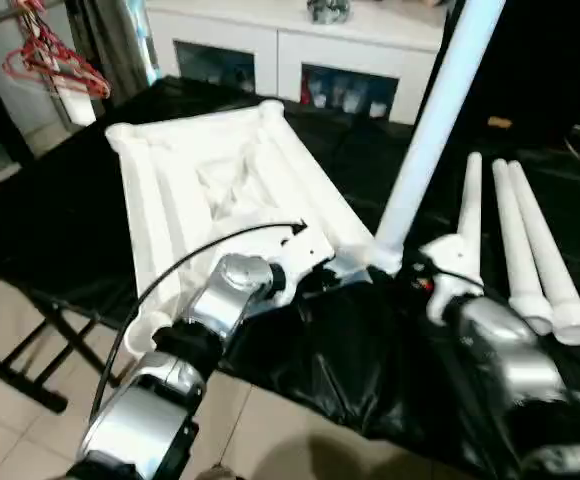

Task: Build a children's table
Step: Rotate leg to tighten

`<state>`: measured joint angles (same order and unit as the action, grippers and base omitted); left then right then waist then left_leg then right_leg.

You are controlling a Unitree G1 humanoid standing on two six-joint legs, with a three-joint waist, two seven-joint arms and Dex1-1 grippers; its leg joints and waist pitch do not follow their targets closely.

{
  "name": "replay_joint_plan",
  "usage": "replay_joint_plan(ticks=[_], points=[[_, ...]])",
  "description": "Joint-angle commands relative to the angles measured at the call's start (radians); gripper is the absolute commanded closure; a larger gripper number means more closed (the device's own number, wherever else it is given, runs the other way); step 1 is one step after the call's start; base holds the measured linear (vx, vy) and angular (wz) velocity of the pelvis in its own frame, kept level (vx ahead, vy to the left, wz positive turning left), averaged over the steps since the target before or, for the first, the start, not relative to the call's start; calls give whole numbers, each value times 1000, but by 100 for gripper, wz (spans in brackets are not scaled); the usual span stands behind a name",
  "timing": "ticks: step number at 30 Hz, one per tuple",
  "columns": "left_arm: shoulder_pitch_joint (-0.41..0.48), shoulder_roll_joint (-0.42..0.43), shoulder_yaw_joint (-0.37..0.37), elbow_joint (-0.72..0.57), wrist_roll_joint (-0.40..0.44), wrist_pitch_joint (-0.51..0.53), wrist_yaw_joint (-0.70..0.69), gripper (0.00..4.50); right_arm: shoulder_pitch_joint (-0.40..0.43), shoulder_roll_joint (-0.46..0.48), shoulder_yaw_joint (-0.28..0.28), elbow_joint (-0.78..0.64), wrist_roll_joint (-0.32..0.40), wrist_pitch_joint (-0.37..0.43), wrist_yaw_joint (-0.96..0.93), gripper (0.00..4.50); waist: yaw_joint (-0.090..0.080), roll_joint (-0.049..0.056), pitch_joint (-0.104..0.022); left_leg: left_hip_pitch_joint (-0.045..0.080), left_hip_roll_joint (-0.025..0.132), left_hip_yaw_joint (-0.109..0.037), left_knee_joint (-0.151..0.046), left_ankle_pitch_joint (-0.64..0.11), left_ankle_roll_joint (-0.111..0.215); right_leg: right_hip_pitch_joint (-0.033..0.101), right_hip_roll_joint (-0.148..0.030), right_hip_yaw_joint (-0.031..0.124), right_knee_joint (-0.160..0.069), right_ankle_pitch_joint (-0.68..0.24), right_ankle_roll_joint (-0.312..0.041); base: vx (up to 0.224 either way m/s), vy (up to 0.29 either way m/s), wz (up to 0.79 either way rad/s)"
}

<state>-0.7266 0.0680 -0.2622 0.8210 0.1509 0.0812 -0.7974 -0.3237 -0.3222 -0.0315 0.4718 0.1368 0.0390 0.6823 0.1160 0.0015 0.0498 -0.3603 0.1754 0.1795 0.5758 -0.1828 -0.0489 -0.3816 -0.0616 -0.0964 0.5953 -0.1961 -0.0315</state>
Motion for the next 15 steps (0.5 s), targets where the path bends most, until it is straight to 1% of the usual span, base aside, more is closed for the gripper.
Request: replay_joint_plan(ticks=[1, 2, 3, 4, 5, 6, 7, 8, 9, 10, 12, 13, 14, 15], points=[[-13, -15, 14, -1, -22, -46, 15, 450, 5, -12, 7, -37, 21, 21, 34, 63, 4, -24, -54, 1, 62, -24, -60, -149, 115, 47, -109, 61, -93, -308, -125, 0, 0, 0], [-11, -15, 27, -19, -39, -55, 5, 450, 31, -59, 13, -92, 47, 57, 105, 63, 4, -28, -52, 1, 61, -23, -59, -153, 118, 47, -107, 61, -95, -312, -124, 0, 0, 0], [-9, -13, 34, -36, -54, -45, -16, 423, 43, -82, 17, -119, 59, 74, 141, 60, 5, -28, -53, 0, 62, -24, -59, -150, 119, 49, -108, 61, -93, -310, -123, 0, 0, 0], [-6, -9, 39, -56, -66, -32, -32, 423, 51, -101, 21, -140, 68, 90, 169, 60, 9, -27, -54, 2, 64, -23, -59, -146, 126, 48, -107, 62, -92, -296, -126, 0, 0, 0], [-5, -6, 48, -73, -75, -23, -33, 423, 55, -112, 23, -152, 73, 102, 184, 60, 10, -29, -56, 0, 64, -24, -57, -138, 129, 50, -109, 63, -89, -278, -129, 0, 0, 0], [-5, -4, 53, -80, -79, -19, -32, 423, 58, -118, 25, -164, 77, 114, 190, 60, 12, -27, -59, -2, 66, -25, -55, -124, 130, 52, -111, 62, -83, -250, -140, 0, 0, 0], [-12, 2, 76, -89, -89, -24, -2, 388, 57, -122, 28, -178, 77, 129, 189, 60, 9, -26, -61, -7, 67, -25, -53, -100, 137, 50, -109, 60, -76, -181, -166, 0, 0, 0], [-12, 2, 76, -89, -89, -24, -2, 385, 57, -122, 28, -178, 77, 129, 189, 60, 6, -27, -61, -7, 70, -27, -53, -94, 138, 50, -109, 59, -72, -150, -177, 0, 0, 0], [-19, 20, 94, -100, -95, -21, 13, 385, 49, -116, 28, -171, 67, 131, 174, 60, 4, -29, -61, -7, 68, -26, -52, -94, 140, 50, -109, 58, -71, -141, -181, 0, 0, 0], [-22, 27, 101, -105, -99, -16, 14, 385, 46, -113, 29, -167, 63, 130, 169, 60, 3, -28, -62, -7, 69, -27, -51, -92, 140, 50, -109, 58, -69, -132, -186, 0, 0, 0], [-30, 55, 124, -115, -109, -4, 17, 385, 41, -105, 34, -164, 53, 133, 159, 60, 0, -28, -65, -7, 67, -27, -48, -66, 147, 51, -108, 58, -59, -75, -204, 0, 0, 0], [-38, 94, 145, -123, -110, 1, 23, 385, 44, -103, 50, -176, 51, 143, 168, 60, 0, -25, -64, -5, 64, -25, -46, -63, 151, 49, -107, 58, -59, -63, -206, 0, 0, 0], [-40, 124, 155, -133, -103, 4, 29, 385, 48, -102, 61, -187, 53, 152, 178, 60, 0, -26, -64, -6, 64, -25, -46, -63, 151, 50, -107, 58, -59, -64, -206, 0, 0, 0], [-40, 152, 165, -148, -98, 13, 32, 385, 52, -101, 71, -198, 55, 159, 186, 60, 0, -23, -65, -6, 65, -25, -46, -61, 151, 50, -106, 58, -57, -60, -203, 0, 0, 0]])
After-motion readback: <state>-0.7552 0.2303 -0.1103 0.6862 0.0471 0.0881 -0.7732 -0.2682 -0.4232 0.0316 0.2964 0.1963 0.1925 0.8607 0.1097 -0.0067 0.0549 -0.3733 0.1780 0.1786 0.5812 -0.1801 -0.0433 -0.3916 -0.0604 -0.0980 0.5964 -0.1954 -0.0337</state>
